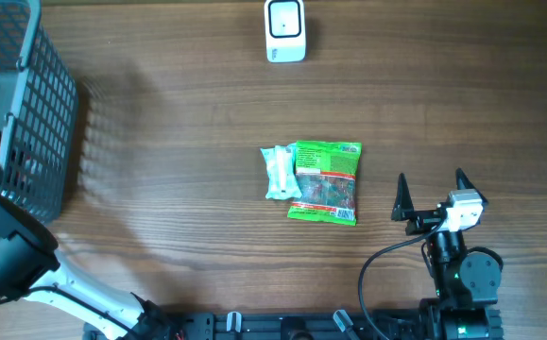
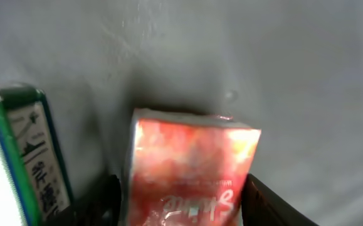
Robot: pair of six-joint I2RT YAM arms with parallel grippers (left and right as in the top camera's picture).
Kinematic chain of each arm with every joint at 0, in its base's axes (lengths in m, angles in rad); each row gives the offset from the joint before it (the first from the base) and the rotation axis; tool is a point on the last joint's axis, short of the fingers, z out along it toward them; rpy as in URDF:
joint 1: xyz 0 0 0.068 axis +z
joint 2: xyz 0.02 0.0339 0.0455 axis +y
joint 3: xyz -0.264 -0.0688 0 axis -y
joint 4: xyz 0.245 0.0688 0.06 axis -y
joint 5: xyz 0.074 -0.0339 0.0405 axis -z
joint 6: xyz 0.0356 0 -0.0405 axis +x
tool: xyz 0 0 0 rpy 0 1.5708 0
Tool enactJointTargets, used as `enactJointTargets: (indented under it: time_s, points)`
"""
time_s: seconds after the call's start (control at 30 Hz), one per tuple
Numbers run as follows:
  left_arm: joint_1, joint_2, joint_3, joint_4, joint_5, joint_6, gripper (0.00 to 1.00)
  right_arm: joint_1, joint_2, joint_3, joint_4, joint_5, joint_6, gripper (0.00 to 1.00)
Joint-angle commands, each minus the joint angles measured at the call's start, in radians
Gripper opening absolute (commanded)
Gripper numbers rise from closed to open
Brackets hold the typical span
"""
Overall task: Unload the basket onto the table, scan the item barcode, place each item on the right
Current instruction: 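Carry the red tissue pack with the left gripper beside the bags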
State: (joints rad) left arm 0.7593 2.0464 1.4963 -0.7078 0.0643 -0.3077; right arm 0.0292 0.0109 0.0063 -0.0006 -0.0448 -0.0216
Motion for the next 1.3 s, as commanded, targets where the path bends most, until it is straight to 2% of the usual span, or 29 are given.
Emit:
enactJointTargets:
  time_s: [0.0, 0.07, 0.17, 0.3, 0.37, 0.43, 0.5, 0.53, 0.57, 0.67, 0.73, 0.8, 0.87, 0.93, 1.03, 1.17, 1.23, 1.27]
  points:
    - [-0.006, 0.018, -0.051, 0.029, -0.013, 0.009, 0.49, -0.003, -0.006, -0.001, 0.002, -0.008, -0.004, 1.0]
    - [-0.006, 0.015, -0.042, 0.035, -0.013, 0.009, 0.46, -0.003, -0.006, -0.001, 0.002, -0.008, -0.004, 1.0]
    - [-0.005, -0.021, 0.053, -0.033, -0.01, 0.009, 0.44, -0.003, -0.006, -0.001, 0.002, -0.008, -0.004, 1.0]
    - [-0.005, -0.167, 0.262, -0.165, -0.01, 0.004, 0.46, -0.003, -0.006, -0.001, 0.002, -0.008, -0.004, 1.0]
    - [-0.005, -0.277, 0.341, -0.21, 0.002, -0.051, 0.47, -0.003, -0.006, -0.001, 0.002, -0.009, -0.004, 1.0]
    - [-0.006, -0.363, 0.347, -0.212, 0.093, -0.097, 0.47, -0.003, -0.006, -0.001, 0.002, -0.008, -0.004, 1.0]
    - [-0.019, -0.441, 0.347, -0.25, 0.259, -0.119, 0.48, -0.003, -0.006, -0.001, 0.002, -0.009, -0.004, 1.0]
    - [-0.062, -0.478, 0.347, -0.31, 0.338, -0.119, 0.5, -0.003, -0.006, -0.001, 0.002, -0.008, -0.004, 1.0]
    - [-0.1, -0.491, 0.347, -0.35, 0.351, -0.109, 0.52, -0.003, -0.006, -0.001, 0.002, -0.008, -0.005, 1.0]
    - [-0.27, -0.492, 0.342, -0.498, 0.346, -0.011, 0.52, -0.003, -0.006, -0.001, 0.002, -0.008, -0.004, 1.0]
    - [-0.428, -0.491, 0.275, -0.559, 0.311, 0.025, 0.52, -0.003, -0.006, -0.001, 0.002, -0.009, -0.004, 1.0]
    - [-0.603, -0.49, 0.135, -0.545, 0.206, 0.024, 0.52, -0.003, -0.006, -0.001, 0.002, -0.008, -0.005, 1.0]
    - [-0.739, -0.49, -0.047, -0.452, 0.169, 0.005, 0.52, -0.003, -0.006, -0.001, 0.002, -0.008, -0.004, 1.0]
    - [-0.86, -0.486, -0.284, -0.232, 0.16, -0.045, 0.52, -0.003, -0.006, -0.001, 0.002, -0.009, -0.004, 1.0]
    - [-0.971, -0.465, -0.531, 0.066, 0.084, -0.045, 0.52, -0.003, -0.006, -0.001, 0.002, -0.008, -0.004, 1.0]
    - [-1.003, -0.473, -0.506, 0.077, 0.072, -0.038, 0.55, -0.003, -0.006, -0.001, 0.002, -0.009, -0.005, 1.0]
    - [-1.025, -0.494, -0.468, 0.027, 0.071, -0.01, 0.53, -0.003, -0.006, -0.001, 0.002, -0.008, -0.004, 1.0]
    - [-1.043, -0.5, -0.468, 0.003, 0.053, -0.022, 0.49, -0.003, -0.006, -0.001, 0.002, -0.009, -0.004, 1.0]
